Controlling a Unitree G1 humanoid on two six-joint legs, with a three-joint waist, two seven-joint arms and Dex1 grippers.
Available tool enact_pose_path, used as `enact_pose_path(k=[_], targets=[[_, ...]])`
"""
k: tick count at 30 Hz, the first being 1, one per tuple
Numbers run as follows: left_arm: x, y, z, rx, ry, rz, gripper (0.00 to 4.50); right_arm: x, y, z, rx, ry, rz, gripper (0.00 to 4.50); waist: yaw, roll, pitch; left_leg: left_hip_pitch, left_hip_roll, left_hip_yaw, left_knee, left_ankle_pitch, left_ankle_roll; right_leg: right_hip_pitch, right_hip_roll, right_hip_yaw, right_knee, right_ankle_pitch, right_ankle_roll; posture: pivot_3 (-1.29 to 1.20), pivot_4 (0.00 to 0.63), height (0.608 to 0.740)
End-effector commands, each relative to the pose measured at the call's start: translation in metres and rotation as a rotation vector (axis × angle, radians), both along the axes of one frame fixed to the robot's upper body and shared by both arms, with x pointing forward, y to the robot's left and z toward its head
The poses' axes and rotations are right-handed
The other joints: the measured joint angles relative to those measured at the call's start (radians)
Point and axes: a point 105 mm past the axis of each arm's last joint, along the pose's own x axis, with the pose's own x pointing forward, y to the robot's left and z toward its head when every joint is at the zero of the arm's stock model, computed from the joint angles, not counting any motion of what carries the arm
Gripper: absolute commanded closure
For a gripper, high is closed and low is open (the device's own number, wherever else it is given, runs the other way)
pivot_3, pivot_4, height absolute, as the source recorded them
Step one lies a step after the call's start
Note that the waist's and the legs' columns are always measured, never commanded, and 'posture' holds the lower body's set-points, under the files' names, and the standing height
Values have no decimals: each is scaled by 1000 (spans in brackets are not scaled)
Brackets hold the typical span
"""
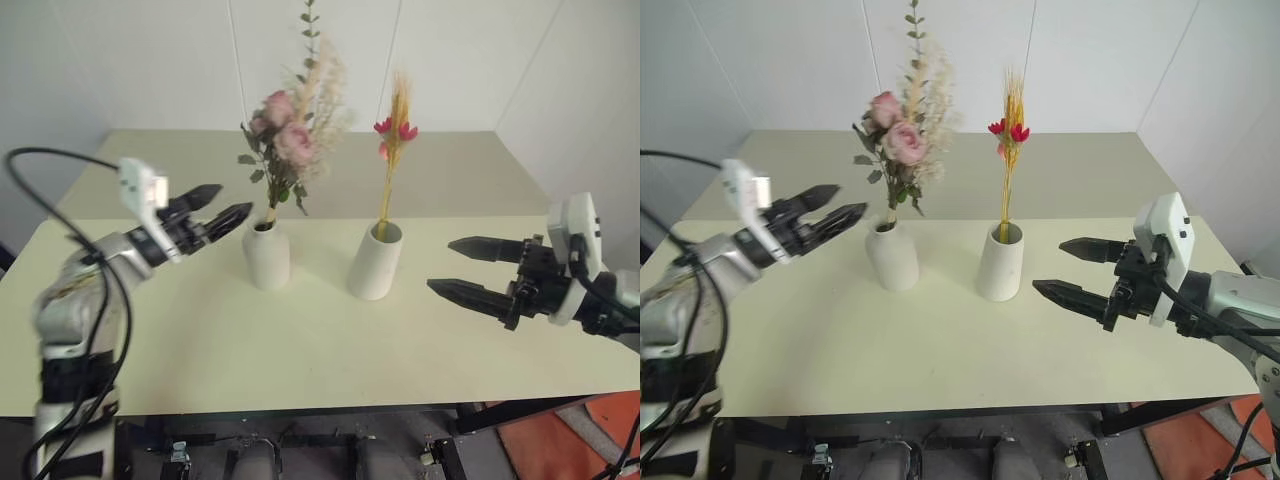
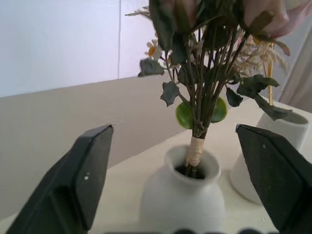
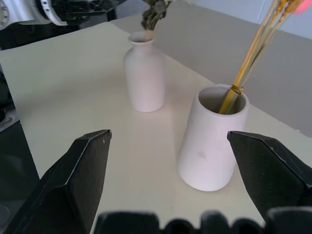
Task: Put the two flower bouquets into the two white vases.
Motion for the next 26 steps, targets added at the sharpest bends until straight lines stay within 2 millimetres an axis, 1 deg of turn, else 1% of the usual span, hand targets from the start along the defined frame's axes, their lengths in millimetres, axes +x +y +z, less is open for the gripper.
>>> enact_pose_path(k=[1,2,4,6,10,14,22,26], targets=[[-27,1,20,34,-72,-57,51,-2,-3,14,-12,-76,-2,0,9,0,0,1,0,0,0,0,0,0,0,0,0,0,1,0,150,740],[-34,4,18,66,-74,-62,51,-2,-3,14,-16,-72,-2,0,13,0,0,2,0,0,0,0,0,2,-1,-1,0,-1,2,0,150,740],[-46,7,13,122,-65,-82,51,-1,-5,13,-22,-64,4,0,14,0,0,3,0,1,0,0,0,4,-1,-1,-1,-4,-3,0,150,740],[-58,9,10,177,-51,-123,51,-2,-7,12,-29,-56,8,0,12,0,0,4,0,1,0,0,0,3,-2,-1,-1,-5,-4,0,150,740],[-68,12,10,239,-32,-177,51,-1,-14,11,-42,-41,1,0,13,0,0,4,1,2,0,0,0,3,-2,-1,-1,-5,-5,0,150,740],[-73,12,11,291,-33,-214,51,0,-23,10,-57,-29,-26,0,13,0,0,4,1,2,0,0,0,3,-2,-1,-1,-5,-5,0,150,740],[-76,6,14,305,-36,-250,51,1,-39,11,-76,-17,-88,0,10,0,0,3,1,2,-1,0,0,2,-2,-1,-1,-6,-5,0,150,740],[-77,2,19,311,-44,-262,51,1,-49,13,-85,-14,-117,0,10,0,0,3,1,2,-1,0,0,2,-2,-1,-1,-6,-5,0,150,740]])
